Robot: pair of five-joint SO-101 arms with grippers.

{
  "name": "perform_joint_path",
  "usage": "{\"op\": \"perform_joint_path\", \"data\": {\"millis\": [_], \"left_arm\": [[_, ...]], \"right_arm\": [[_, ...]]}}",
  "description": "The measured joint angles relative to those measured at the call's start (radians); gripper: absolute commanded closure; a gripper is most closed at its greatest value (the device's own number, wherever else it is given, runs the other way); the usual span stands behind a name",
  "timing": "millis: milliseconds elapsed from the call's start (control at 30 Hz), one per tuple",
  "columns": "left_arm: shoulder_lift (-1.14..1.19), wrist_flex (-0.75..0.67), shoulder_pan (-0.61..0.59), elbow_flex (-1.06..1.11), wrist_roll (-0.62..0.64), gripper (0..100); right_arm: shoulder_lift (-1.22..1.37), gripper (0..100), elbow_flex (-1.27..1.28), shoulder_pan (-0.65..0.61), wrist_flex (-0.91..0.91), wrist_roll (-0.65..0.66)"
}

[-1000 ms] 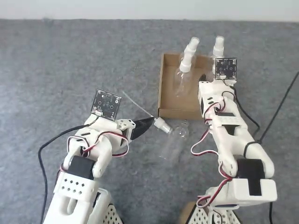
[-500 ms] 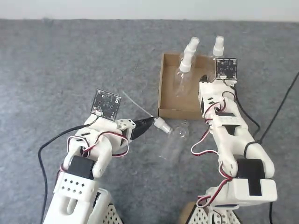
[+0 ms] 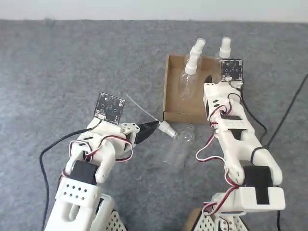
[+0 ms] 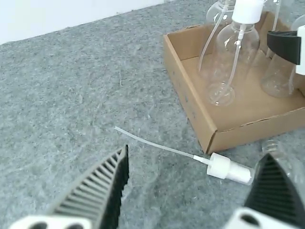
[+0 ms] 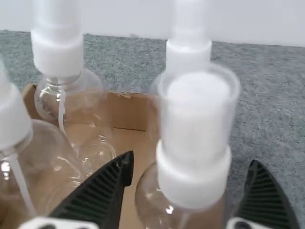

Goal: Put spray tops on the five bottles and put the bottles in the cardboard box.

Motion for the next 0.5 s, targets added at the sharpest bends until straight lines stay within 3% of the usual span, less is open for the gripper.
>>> {"op": "perform_joint_path", "data": {"millis": [500], "left_arm": [[0.000,0.000,0.000,0.000,0.000,61]], "right_arm": [[0.000,68.5,-0.078,0.000,0.086,0.000]]}}
